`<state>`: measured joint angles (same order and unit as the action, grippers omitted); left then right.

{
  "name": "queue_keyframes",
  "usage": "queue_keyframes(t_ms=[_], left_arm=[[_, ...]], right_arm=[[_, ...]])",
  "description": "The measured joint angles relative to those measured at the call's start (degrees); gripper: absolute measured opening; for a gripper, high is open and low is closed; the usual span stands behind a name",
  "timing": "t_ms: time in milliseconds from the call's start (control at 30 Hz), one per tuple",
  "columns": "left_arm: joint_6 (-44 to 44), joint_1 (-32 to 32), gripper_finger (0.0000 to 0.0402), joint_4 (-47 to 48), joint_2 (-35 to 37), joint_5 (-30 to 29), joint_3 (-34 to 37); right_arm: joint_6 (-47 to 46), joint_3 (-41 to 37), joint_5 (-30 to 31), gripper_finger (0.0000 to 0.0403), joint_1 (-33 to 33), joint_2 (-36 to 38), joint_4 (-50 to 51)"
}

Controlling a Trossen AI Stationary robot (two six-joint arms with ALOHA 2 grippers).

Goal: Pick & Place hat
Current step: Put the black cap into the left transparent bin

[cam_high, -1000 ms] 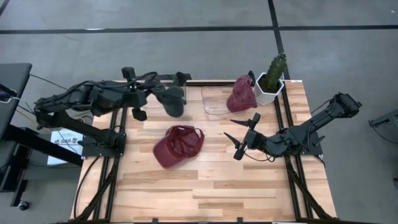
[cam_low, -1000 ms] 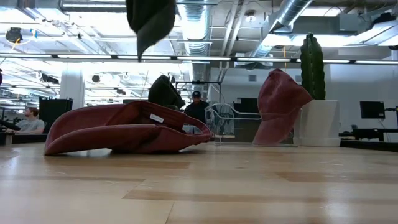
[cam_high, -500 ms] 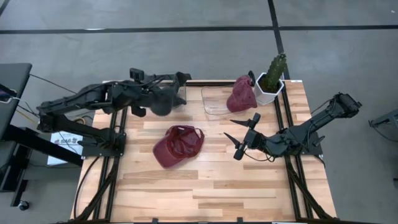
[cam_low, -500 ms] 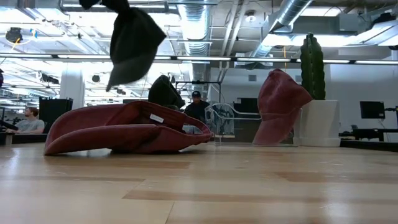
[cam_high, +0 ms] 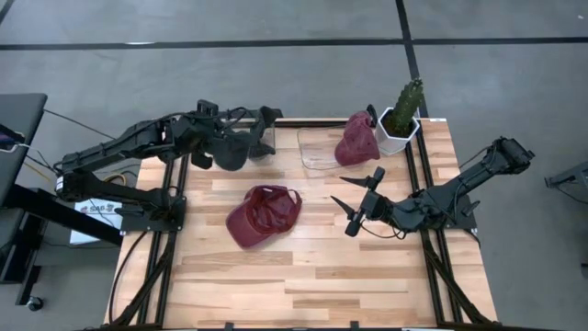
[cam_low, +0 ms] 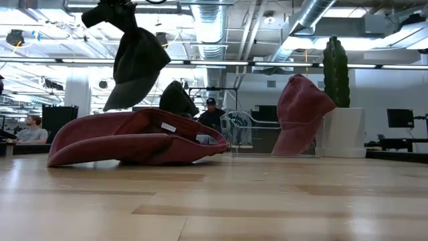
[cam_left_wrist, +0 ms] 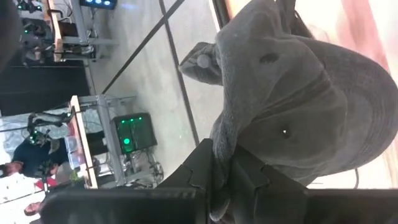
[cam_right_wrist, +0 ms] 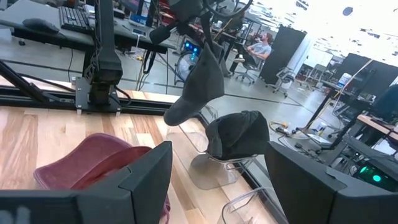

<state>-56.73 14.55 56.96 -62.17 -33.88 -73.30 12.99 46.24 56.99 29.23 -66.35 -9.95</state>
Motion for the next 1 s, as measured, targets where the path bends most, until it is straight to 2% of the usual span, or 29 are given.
queue_keyframes(t_ms=[333, 633, 1000], left_arm=[[-7.8, 3.7, 0.0032, -3.7, 0.0, 0.0, 0.0], [-18.8, 3.9, 0.003, -10.9, -1.7, 0.1, 0.0], [-14.7, 8.7, 0.0035, -11.5, -5.8, 0.0, 0.1]], right_arm=[[-1.0, 0.0, 0.0, 0.0249, 0.0, 0.0, 2.7], [-1.0, 0.0, 0.0, 0.0249, 0.0, 0.0, 3.4], [-2.1, 0.0, 0.0, 0.0249, 0.0, 0.0, 4.3]])
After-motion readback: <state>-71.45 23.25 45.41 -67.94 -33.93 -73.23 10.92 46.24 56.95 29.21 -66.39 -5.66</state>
